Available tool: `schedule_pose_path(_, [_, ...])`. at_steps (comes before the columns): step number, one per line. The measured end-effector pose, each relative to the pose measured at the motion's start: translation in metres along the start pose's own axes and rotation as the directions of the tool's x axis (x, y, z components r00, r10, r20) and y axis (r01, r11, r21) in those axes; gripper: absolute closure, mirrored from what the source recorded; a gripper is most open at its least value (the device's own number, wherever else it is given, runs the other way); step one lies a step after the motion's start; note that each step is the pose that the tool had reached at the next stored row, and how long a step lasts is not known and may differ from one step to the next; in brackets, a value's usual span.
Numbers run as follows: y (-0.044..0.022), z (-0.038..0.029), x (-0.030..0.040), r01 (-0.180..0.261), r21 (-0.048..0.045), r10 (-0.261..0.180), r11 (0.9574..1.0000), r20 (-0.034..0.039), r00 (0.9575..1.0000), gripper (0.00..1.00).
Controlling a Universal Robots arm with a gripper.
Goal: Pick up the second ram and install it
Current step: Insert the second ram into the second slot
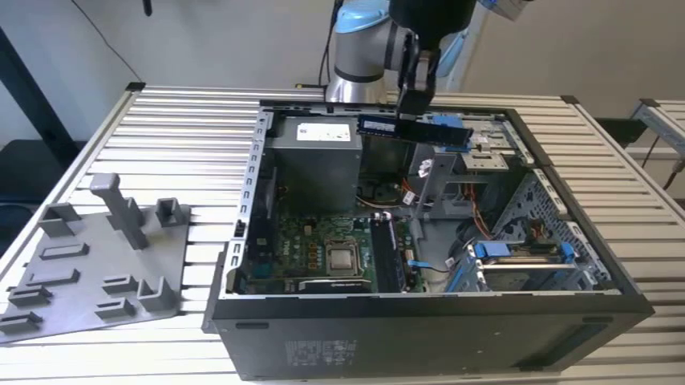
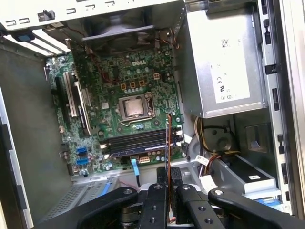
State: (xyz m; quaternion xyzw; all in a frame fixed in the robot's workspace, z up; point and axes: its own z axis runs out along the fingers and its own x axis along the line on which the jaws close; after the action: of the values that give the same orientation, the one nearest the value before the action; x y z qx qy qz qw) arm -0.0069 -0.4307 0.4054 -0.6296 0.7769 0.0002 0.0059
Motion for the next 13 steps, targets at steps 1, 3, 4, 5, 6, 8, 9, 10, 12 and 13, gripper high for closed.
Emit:
schedule_pose_path(1, [0.0000,0.0001,0.0000,-0.009,0.0001,0.009,1.0000,-0.0001,1.0000,0.86])
schedule_pose_path(3, [0.0000,0.0002,0.0000,-0.030,0.0003,0.030,0.9996,-0.0004,0.9996,0.86])
schedule_pose_path(4, [0.0000,0.0003,0.0000,-0.040,0.0004,0.040,0.9992,-0.0004,0.9992,0.86])
schedule_pose_path(5, [0.0000,0.0004,0.0000,-0.050,0.0005,0.050,0.9987,-0.0005,0.9987,0.86])
schedule_pose_path(6, [0.0000,0.0005,0.0000,-0.060,0.0006,0.060,0.9982,-0.0006,0.9982,0.86])
schedule_pose_path(8, [0.0000,0.0007,0.0000,-0.081,0.0008,0.081,0.9967,-0.0006,0.9967,0.86])
schedule_pose_path(9, [0.0000,0.0008,0.0000,-0.091,0.0009,0.091,0.9959,-0.0007,0.9959,0.86])
schedule_pose_path(10, [0.0000,0.0010,0.0000,-0.102,0.0010,0.102,0.9948,-0.0008,0.9948,0.86])
schedule_pose_path(12, [0.0000,0.0013,0.0000,-0.124,0.0012,0.124,0.9922,-0.0009,0.9922,0.86])
schedule_pose_path(13, [0.0000,0.0014,0.0000,-0.136,0.0014,0.136,0.9907,-0.0009,0.9907,0.86])
